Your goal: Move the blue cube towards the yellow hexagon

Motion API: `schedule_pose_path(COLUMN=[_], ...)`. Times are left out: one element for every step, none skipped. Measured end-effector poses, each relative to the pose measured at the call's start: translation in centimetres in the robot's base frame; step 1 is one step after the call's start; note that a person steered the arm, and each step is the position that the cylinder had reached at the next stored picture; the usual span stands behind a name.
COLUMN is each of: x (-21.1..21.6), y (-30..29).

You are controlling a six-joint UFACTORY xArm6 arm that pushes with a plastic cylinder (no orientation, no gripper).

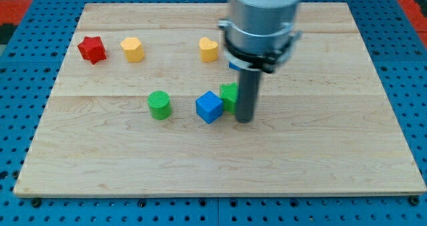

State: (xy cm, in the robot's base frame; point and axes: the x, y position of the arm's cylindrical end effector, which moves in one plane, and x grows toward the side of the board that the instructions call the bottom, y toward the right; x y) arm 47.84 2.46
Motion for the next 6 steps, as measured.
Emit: schedule_pose_path(x=[-4.2, -4.3, 1.0, 0.8, -3.2, -6.0], y=[-1.2, -3.1, 2.2, -1.8, -8.7, -12.4])
